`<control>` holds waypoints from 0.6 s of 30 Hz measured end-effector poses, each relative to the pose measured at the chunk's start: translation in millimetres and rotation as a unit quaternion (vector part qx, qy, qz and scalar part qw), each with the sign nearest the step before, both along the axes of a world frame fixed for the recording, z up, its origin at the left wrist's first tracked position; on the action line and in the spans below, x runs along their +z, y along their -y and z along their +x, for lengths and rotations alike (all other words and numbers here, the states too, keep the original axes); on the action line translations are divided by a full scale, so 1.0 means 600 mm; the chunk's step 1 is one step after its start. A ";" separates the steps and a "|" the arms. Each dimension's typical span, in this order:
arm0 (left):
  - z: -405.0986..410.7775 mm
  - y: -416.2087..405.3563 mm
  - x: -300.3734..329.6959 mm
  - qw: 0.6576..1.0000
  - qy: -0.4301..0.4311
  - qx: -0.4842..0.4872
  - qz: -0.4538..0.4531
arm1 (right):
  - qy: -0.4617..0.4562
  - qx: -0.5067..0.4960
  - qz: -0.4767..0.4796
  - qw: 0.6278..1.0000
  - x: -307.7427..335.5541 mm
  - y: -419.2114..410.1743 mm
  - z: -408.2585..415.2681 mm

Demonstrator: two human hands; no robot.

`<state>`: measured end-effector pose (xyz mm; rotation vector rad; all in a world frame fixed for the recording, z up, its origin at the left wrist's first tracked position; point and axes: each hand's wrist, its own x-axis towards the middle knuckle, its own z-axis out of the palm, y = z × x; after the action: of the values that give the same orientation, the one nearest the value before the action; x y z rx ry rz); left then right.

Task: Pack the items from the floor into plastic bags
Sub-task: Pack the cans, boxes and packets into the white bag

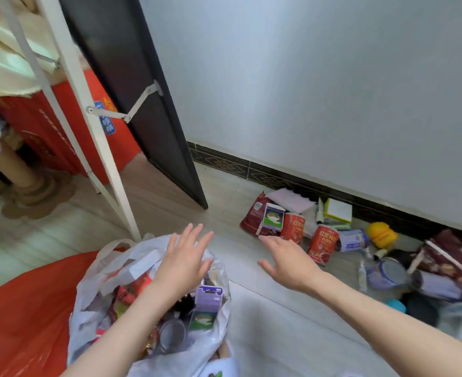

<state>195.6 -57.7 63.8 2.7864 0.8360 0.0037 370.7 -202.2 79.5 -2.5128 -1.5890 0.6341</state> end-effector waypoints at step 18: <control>0.377 0.244 -0.082 0.932 -0.005 -0.346 0.105 | -0.088 -0.423 -0.011 0.902 -0.131 0.425 0.249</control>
<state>421.7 -204.4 14.5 3.1214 -0.1952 -0.0416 520.3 -457.1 0.9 -2.6909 -0.3255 0.6956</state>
